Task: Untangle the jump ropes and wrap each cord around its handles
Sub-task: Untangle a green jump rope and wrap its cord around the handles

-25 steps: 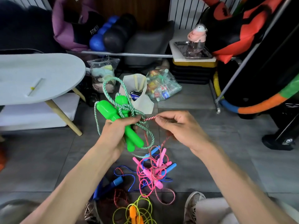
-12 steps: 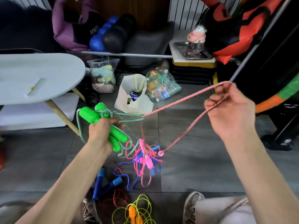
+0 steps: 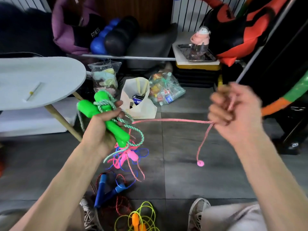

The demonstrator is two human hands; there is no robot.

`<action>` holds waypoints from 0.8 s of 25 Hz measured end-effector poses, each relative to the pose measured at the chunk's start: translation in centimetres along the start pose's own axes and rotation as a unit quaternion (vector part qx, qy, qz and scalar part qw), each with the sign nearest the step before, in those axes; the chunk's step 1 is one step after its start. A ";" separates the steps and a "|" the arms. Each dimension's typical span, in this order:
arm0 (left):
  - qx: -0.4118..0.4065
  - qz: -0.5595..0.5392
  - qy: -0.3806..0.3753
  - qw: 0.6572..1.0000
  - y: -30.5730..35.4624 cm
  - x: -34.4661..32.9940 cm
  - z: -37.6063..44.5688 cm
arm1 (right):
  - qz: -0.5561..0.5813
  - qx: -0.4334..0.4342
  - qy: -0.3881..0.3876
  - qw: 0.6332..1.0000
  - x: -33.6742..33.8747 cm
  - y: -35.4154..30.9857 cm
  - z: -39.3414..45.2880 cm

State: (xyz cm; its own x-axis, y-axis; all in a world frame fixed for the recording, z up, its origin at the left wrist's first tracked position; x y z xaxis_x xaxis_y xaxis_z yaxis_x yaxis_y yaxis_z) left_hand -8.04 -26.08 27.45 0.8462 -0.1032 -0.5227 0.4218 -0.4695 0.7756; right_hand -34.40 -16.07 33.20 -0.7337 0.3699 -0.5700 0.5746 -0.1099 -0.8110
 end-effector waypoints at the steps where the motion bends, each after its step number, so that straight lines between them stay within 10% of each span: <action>1: -0.006 0.041 -0.045 0.998 0.0 -1.4 -0.6 | -0.136 -0.052 -0.017 0.989 -1.1 3.0 0.2; 7: -0.019 0.194 -0.186 0.963 -0.7 -4.7 -3.0 | -0.690 -0.083 -0.219 0.684 -5.6 16.2 -1.5; 16: -0.031 0.248 -0.081 0.965 -0.7 -2.6 -2.0 | -0.376 -0.147 -0.165 0.900 -5.2 10.8 -0.6; 20: -0.037 0.346 -0.143 0.927 -2.4 -4.2 -2.9 | -0.367 -0.176 -0.201 0.891 -6.4 12.2 -1.8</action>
State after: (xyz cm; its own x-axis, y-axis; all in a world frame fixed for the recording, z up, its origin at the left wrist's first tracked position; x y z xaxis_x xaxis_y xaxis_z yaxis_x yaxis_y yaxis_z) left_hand -11.61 -21.99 28.81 0.8057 -0.5907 0.0442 -0.1590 -0.1438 0.9768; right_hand -22.06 -18.06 27.16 -0.9886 -0.1451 0.0392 -0.0881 0.3480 -0.9333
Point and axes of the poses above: each hand's wrist, its own z-axis towards the middle knuckle, its own x-axis out of the back of the hand, y = z × x, the point moved 9 cm from there along z, towards the middle knuckle, and after that the axes turned 1 degree about y, right-handed, at the moved point
